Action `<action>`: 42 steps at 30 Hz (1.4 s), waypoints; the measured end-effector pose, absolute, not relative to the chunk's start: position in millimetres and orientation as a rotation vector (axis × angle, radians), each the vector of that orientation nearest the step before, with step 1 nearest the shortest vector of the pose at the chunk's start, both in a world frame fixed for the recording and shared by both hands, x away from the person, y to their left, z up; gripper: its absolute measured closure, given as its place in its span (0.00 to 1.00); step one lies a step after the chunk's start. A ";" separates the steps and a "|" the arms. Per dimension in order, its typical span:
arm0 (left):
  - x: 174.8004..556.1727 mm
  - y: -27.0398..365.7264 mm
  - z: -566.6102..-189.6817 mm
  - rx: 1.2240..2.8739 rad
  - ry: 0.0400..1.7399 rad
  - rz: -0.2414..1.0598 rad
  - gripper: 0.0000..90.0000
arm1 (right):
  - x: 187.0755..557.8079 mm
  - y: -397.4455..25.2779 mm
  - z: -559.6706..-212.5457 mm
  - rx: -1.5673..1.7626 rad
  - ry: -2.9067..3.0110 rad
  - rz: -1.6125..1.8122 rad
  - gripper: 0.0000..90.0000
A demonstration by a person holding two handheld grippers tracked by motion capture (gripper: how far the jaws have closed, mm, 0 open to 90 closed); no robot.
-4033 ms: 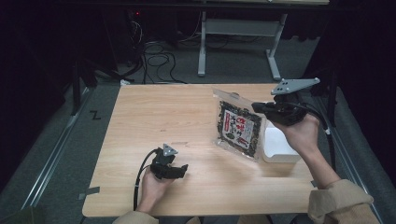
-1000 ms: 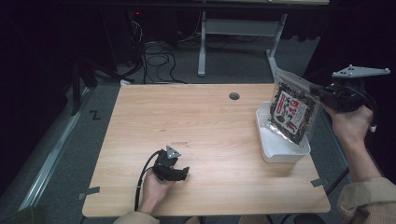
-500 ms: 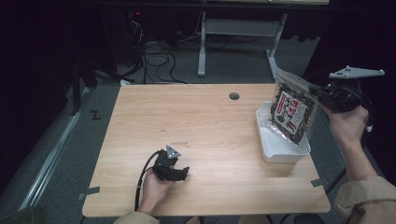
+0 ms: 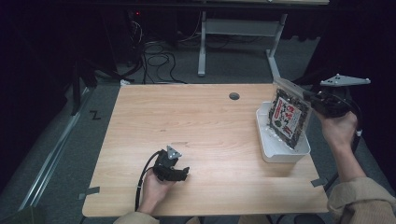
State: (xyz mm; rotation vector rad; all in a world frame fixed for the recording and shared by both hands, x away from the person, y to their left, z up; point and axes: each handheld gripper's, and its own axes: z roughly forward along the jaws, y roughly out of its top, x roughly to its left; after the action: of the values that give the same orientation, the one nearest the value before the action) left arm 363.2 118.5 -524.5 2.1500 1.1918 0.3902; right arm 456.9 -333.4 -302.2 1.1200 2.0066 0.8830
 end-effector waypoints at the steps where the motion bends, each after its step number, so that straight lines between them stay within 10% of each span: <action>1: 363.2 118.5 -524.5 2.150 1.192 0.390 0.30 | 456.9 -333.4 -302.2 1.120 2.007 0.883 1.00; 42: 363.4 118.7 -525.4 2.166 1.199 0.406 0.30 | 445.2 -370.0 -323.4 1.218 2.037 0.944 0.82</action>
State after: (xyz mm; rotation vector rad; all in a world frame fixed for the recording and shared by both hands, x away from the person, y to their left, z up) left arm 363.4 118.7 -525.4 2.1664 1.1994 0.4062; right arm 445.2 -370.0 -323.4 1.2177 2.0371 0.9436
